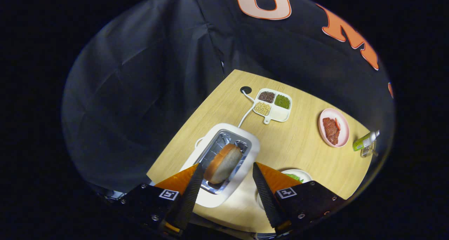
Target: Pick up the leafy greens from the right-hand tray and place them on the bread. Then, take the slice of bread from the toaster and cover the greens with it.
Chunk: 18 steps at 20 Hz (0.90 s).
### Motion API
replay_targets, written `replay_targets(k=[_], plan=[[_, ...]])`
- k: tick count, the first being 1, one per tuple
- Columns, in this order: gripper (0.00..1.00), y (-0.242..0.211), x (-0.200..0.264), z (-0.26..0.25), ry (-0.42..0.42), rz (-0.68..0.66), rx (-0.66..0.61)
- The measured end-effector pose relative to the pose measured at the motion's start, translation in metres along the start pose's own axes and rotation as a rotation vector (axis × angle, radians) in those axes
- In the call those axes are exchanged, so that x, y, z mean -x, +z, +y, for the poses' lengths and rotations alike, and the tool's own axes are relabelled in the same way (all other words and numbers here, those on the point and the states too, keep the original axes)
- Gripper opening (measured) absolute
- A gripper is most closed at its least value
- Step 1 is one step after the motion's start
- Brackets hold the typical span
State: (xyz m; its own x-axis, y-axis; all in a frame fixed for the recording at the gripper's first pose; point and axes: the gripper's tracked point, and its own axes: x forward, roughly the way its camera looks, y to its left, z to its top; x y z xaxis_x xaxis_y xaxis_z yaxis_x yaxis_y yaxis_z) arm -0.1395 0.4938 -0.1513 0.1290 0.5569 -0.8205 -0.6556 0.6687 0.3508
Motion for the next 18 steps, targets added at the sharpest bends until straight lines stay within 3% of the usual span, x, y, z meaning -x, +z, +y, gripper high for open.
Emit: replay_targets(k=[10,12,14,15,18], plan=[[0.75,-0.019,-0.037,-0.017,-0.135,0.122,0.007],[0.66,-0.022,-0.041,-0.021,-0.162,0.142,-0.014],[0.50,-0.025,-0.046,-0.023,-0.186,0.167,-0.035],[0.38,-0.027,-0.049,-0.020,-0.181,0.174,-0.048],[0.22,-0.023,-0.051,-0.015,-0.168,0.172,-0.066]])
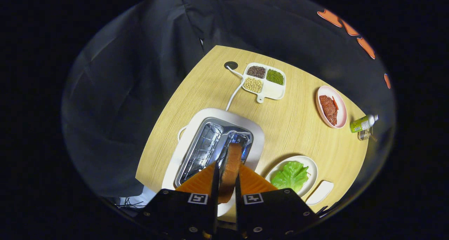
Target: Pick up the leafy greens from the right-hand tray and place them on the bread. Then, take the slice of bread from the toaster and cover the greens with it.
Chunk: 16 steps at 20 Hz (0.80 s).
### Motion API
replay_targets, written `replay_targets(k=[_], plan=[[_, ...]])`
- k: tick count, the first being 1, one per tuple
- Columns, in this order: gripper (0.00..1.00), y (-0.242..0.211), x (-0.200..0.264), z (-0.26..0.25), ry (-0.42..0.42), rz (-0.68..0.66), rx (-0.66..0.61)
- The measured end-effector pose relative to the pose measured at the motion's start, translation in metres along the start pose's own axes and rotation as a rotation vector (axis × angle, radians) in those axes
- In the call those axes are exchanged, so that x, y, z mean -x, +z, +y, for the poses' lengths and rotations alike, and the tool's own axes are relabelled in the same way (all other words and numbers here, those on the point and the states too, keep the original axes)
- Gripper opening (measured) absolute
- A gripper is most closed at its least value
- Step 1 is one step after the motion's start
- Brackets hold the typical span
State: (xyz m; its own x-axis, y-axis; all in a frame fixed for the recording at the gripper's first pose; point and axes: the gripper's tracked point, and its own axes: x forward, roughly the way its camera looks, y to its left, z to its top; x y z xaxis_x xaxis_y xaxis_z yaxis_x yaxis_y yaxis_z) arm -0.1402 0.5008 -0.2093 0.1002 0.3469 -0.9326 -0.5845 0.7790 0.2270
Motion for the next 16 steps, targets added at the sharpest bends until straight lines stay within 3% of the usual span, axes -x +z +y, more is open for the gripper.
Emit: replay_targets(k=[9,16], plan=[[0.10,0.003,0.037,-0.009,0.145,-0.081,-0.102],[0.09,0.004,0.092,-0.041,0.279,-0.174,-0.203]])
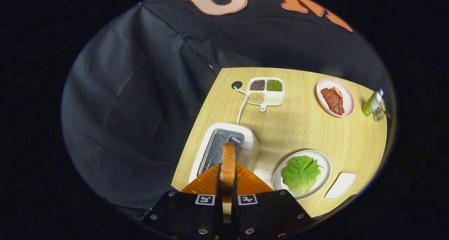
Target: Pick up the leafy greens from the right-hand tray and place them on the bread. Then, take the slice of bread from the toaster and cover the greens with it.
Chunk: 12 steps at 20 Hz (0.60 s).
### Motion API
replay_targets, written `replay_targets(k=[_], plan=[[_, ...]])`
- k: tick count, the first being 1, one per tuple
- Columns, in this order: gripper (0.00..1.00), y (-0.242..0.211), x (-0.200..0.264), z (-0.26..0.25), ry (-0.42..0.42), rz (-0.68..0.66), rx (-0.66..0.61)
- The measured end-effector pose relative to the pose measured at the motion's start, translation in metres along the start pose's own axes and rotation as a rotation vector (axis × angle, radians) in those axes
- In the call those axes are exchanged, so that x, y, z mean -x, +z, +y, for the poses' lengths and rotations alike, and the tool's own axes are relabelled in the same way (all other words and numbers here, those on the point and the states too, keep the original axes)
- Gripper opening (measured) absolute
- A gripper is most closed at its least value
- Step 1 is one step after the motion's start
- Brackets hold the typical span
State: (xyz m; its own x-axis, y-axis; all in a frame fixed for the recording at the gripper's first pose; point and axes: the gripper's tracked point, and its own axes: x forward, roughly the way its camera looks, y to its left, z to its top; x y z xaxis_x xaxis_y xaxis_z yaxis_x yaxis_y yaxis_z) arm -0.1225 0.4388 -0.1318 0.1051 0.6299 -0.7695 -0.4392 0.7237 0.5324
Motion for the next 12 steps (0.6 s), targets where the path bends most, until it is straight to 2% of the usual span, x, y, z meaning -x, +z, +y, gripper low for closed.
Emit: replay_targets(k=[5,8,12], plan=[[0.09,-0.008,0.028,-0.040,0.054,-0.032,-0.077],[0.09,-0.021,0.033,-0.080,0.031,-0.031,-0.107],[0.09,-0.038,0.030,-0.118,0.055,-0.038,-0.171]])
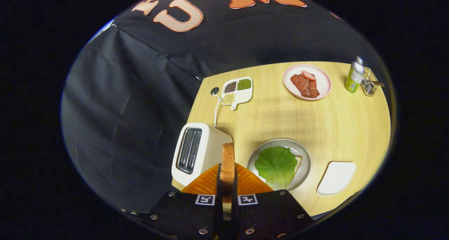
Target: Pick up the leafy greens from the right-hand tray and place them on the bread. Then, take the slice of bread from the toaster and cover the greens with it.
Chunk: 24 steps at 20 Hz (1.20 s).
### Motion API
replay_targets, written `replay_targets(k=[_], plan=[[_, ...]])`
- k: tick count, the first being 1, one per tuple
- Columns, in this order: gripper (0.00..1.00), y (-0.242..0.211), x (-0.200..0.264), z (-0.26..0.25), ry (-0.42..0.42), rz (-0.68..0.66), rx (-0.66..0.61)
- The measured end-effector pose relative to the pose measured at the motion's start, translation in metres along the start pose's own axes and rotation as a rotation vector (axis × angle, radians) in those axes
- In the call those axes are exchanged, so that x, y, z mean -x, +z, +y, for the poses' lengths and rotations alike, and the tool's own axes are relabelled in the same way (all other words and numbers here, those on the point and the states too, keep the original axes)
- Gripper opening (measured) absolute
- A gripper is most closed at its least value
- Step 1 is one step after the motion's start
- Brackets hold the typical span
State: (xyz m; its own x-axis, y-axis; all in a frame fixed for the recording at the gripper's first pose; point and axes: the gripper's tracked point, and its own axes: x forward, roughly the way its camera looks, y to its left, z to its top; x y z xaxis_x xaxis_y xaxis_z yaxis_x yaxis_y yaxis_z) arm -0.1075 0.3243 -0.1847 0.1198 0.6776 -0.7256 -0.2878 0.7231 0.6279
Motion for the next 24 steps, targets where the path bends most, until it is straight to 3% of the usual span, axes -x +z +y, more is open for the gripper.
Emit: replay_targets(k=[3,12,16,20,22,23,24], plan=[[0.09,-0.010,-0.010,-0.031,0.008,-0.001,-0.023],[0.09,-0.041,-0.061,-0.083,0.141,0.003,-0.137],[0.09,-0.050,-0.074,-0.100,0.144,-0.008,-0.103],[0.12,-0.057,-0.082,-0.124,0.075,-0.012,-0.014],[0.22,-0.059,-0.085,-0.141,0.004,-0.019,0.052],[0.37,-0.061,-0.085,-0.148,-0.026,-0.017,0.080],[0.43,-0.064,-0.083,-0.147,-0.033,-0.015,0.105]])
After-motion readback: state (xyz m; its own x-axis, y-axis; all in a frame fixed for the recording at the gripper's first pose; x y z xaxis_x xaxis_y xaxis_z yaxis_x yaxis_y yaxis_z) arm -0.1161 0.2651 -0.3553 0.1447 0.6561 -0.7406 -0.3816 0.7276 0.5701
